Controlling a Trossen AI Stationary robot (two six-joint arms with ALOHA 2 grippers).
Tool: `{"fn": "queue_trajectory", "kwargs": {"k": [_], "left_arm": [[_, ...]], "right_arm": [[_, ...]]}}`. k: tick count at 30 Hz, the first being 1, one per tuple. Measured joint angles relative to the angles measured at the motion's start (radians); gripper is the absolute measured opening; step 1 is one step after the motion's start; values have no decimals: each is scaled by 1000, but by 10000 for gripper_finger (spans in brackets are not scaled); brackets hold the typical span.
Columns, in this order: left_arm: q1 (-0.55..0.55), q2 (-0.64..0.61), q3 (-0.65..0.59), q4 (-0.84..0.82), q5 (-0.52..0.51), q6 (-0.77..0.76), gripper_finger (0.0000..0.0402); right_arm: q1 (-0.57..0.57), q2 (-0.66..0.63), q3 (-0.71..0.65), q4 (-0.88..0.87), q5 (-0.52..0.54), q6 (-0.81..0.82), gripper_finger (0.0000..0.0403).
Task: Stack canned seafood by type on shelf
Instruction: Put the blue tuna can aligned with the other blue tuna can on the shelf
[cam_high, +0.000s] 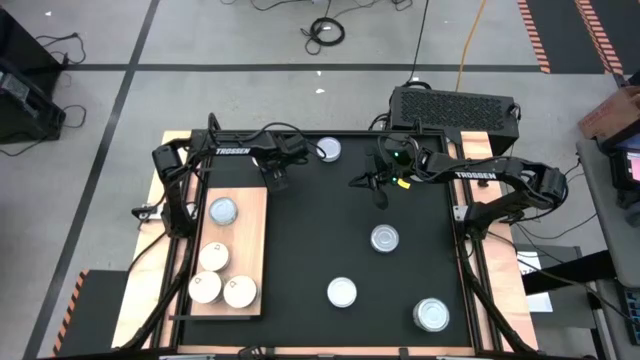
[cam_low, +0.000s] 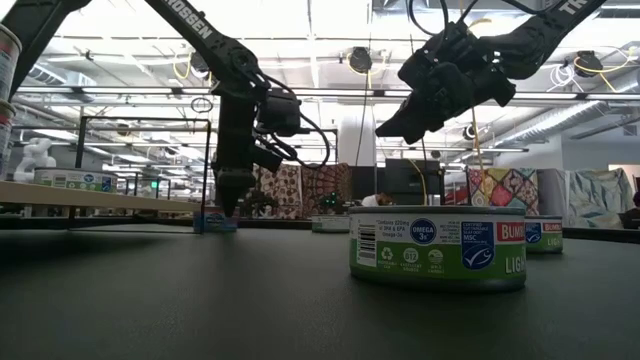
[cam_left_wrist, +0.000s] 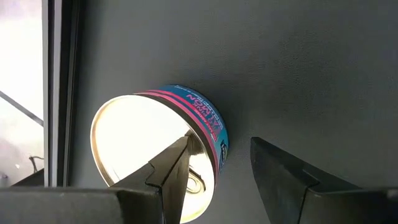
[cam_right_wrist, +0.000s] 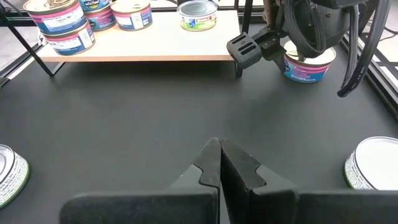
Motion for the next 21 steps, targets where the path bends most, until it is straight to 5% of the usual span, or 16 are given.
{"fn": "queue_trajectory", "kwargs": {"k": [21], "left_arm": [[-13, 3, 9, 1, -27, -40, 171]], "right_arm": [[0, 0, 0, 0, 0, 40, 0]]}}
